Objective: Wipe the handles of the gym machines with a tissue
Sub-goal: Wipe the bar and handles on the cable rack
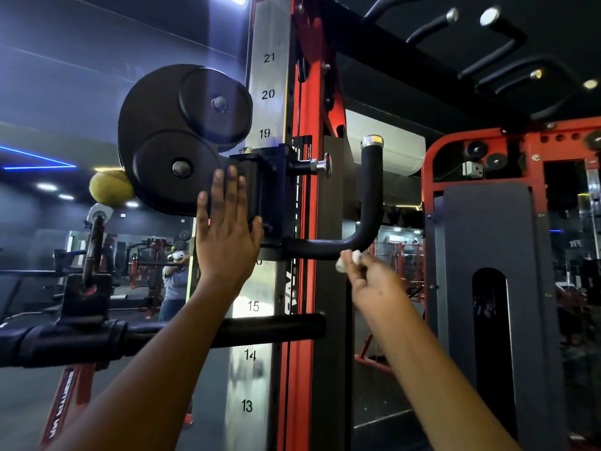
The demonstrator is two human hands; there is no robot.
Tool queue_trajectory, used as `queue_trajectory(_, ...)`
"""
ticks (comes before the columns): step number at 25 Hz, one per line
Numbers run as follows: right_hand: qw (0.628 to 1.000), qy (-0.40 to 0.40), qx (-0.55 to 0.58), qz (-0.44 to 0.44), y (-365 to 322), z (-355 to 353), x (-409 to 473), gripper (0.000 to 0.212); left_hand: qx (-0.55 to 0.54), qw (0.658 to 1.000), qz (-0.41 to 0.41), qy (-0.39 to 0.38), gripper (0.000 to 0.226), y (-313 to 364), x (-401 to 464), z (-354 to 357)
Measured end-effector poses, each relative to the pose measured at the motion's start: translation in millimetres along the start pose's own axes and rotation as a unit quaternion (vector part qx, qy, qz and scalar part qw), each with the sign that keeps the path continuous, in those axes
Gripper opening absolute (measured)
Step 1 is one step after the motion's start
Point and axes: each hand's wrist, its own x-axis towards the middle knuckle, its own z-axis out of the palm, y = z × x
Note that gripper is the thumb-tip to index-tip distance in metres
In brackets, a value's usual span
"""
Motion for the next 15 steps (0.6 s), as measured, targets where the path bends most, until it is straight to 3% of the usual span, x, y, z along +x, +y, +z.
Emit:
queue_trajectory(1, 0.997, 0.054, 0.040, -0.033, -0.2, 1.0, 3.1, 0.019, -0.002, 1.000, 0.001, 0.002, 0.065, -0.2, -0.1, 0.9)
queue_trajectory(2, 0.981, 0.091, -0.066, -0.155, 0.4, -0.5, 11.2, 0.021, -0.003, 1.000, 0.002, 0.003, 0.065, -0.2, -0.2, 1.6)
queue_trajectory(3, 0.927, 0.123, -0.214, -0.282, -2.7, 1.1, 8.6, 0.023, -0.002, 1.000, 0.002, 0.002, 0.065, -0.2, -0.2, 2.1)
queue_trajectory(5, 0.816, 0.067, -0.376, -0.434, 5.6, -1.7, 12.9, 0.023, 0.001, 1.000, -0.001, 0.002, 0.066, -0.5, 0.0, 2.8)
queue_trajectory(7, 0.749, 0.051, -0.454, -0.480, 22.8, -0.8, 16.1, 0.016, 0.004, 1.000, -0.004, 0.004, 0.066, -0.3, -0.1, 3.4)
queue_trajectory(9, 0.716, 0.013, -0.493, -0.493, 36.2, 12.6, 19.7, 0.013, 0.004, 1.000, -0.007, 0.006, 0.066, -0.2, -0.7, 3.6)
queue_trajectory(12, 0.586, -0.165, -0.622, -0.492, 43.6, 44.8, 9.3, 0.019, 0.009, 1.000, 0.001, 0.007, 0.066, -1.4, 0.2, 1.0)
queue_trajectory(14, 0.570, -0.213, -0.667, -0.429, 22.3, 50.7, 6.3, 0.022, 0.012, 1.000, 0.000, 0.003, 0.066, -1.7, -0.7, -0.6)
queue_trajectory(15, 0.562, -0.160, -0.693, -0.422, 10.0, 47.6, 7.4, 0.020, 0.013, 1.000, 0.000, 0.001, 0.066, -2.0, -1.3, -1.0)
